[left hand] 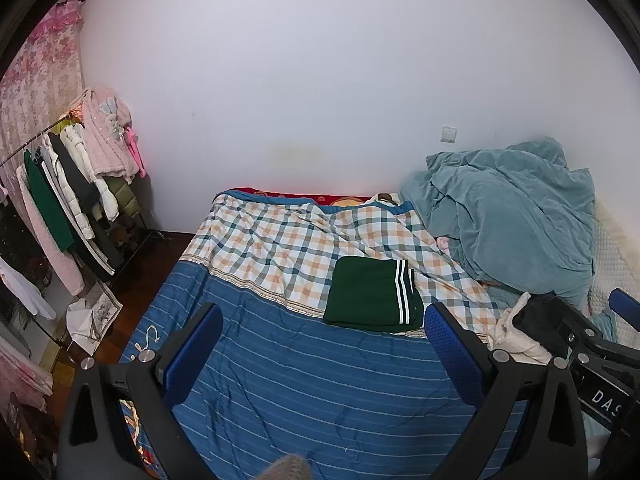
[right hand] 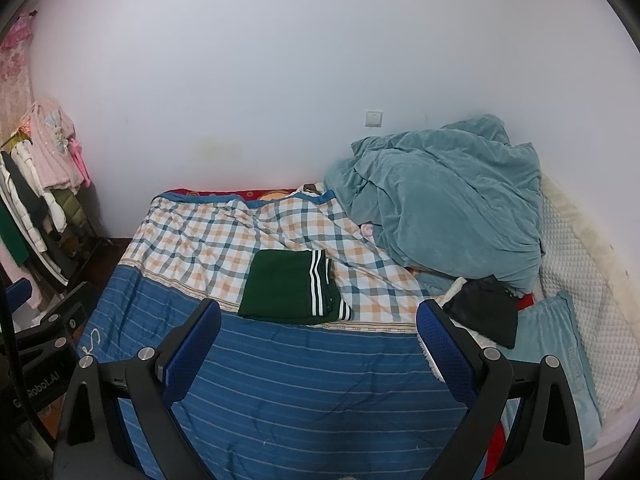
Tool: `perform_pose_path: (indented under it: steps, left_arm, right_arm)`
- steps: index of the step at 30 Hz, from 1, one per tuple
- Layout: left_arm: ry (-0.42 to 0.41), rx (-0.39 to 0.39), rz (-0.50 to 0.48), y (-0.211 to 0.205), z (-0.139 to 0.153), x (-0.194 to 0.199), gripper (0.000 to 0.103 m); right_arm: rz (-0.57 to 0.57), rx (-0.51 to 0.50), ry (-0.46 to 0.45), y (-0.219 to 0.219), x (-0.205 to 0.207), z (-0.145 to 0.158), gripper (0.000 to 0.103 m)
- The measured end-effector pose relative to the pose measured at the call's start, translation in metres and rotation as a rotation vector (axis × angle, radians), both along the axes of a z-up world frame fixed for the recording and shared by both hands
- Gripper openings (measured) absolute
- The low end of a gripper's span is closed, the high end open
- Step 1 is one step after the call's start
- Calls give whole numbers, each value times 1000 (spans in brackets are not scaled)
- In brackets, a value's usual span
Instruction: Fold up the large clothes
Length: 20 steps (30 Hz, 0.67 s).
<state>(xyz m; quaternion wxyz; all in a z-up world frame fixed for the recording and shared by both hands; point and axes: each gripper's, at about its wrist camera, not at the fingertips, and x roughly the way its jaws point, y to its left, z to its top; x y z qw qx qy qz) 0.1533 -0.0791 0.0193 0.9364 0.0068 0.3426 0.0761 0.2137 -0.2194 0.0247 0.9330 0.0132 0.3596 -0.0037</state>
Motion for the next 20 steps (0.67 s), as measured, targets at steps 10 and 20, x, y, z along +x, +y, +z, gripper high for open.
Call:
perform_pose_path:
  steps: [10, 20]
  left_arm:
    - [-1, -3, 1, -1, 1, 0, 103]
    - [-6, -2, 15, 0, 2, 1, 103]
  right_arm:
    - [-4, 1, 0, -1, -5, 0, 99]
    - [-9, 1, -3, -1, -8, 0, 100]
